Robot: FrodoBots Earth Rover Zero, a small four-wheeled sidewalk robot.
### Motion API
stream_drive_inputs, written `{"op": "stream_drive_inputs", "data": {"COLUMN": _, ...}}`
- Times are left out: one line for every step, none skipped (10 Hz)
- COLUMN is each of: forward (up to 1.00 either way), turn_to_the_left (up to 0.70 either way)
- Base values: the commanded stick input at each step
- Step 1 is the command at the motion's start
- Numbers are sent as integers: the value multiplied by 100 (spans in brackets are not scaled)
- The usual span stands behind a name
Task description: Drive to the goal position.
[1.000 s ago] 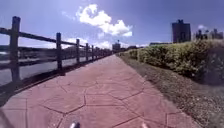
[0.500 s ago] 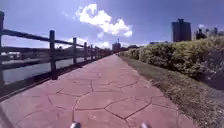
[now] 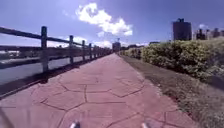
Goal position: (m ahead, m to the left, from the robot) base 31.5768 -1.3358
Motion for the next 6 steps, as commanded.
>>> {"op": "stream_drive_inputs", "data": {"forward": 85, "turn_to_the_left": 0}}
{"op": "stream_drive_inputs", "data": {"forward": 85, "turn_to_the_left": 0}}
{"op": "stream_drive_inputs", "data": {"forward": 85, "turn_to_the_left": 0}}
{"op": "stream_drive_inputs", "data": {"forward": 85, "turn_to_the_left": 0}}
{"op": "stream_drive_inputs", "data": {"forward": 85, "turn_to_the_left": 0}}
{"op": "stream_drive_inputs", "data": {"forward": 85, "turn_to_the_left": 0}}
